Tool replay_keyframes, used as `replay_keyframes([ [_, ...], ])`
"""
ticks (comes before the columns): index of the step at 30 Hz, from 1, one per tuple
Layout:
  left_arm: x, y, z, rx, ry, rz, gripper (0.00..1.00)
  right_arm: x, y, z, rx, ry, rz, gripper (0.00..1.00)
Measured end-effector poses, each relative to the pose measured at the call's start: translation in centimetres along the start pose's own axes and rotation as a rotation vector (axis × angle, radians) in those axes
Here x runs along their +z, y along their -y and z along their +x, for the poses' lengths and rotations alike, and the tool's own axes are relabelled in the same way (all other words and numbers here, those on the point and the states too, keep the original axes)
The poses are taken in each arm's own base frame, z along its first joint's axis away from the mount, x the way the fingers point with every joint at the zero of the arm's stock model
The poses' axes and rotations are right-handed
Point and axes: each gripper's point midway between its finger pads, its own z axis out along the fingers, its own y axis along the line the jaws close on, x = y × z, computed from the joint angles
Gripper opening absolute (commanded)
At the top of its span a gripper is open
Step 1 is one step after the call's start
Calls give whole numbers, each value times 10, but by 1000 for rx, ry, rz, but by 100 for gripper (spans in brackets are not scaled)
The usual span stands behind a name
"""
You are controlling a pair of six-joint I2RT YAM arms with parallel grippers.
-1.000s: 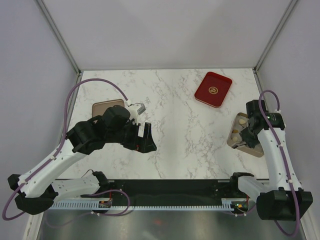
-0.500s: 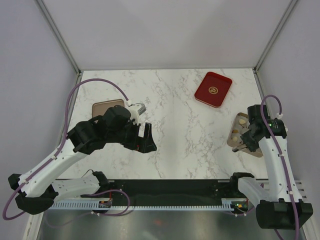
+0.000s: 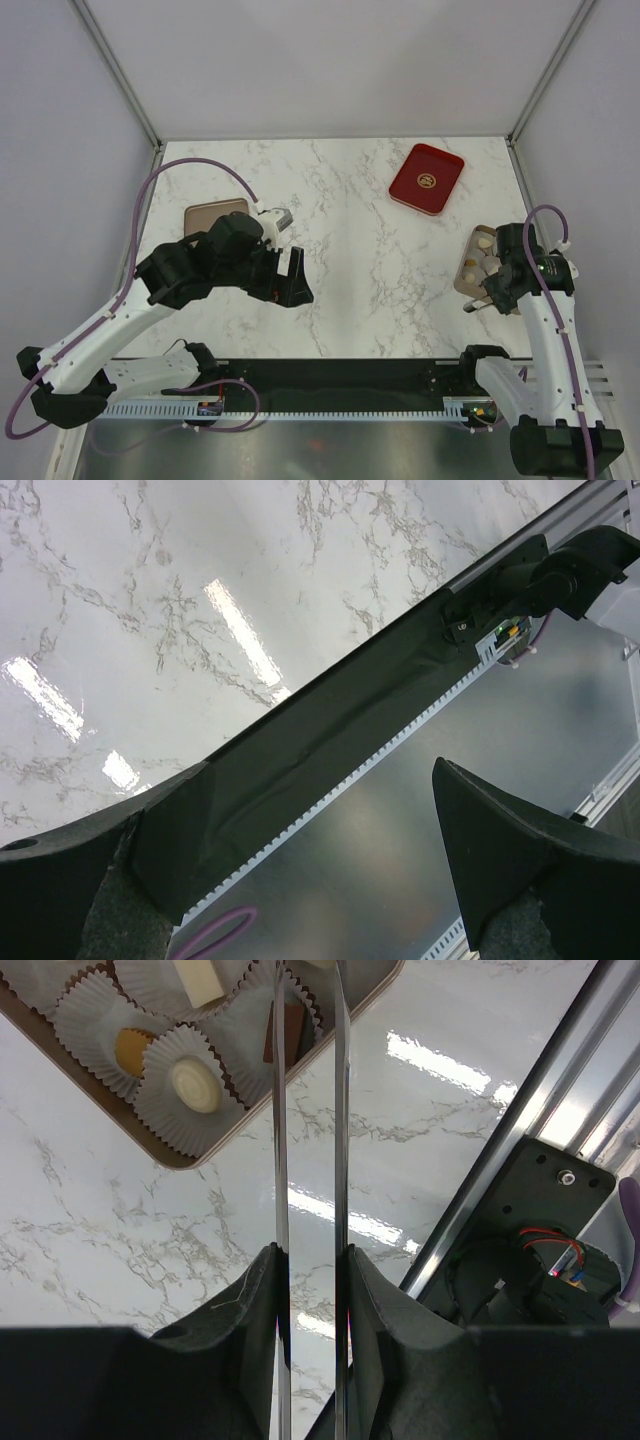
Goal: Pack the chocolate
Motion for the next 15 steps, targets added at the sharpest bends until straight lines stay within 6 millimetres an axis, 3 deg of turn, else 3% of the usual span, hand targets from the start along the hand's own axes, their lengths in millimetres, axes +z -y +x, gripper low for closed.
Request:
replay_keyframes([
  [15, 1, 1, 3, 22, -3, -2, 98, 2, 6, 5, 48, 6, -12, 36],
])
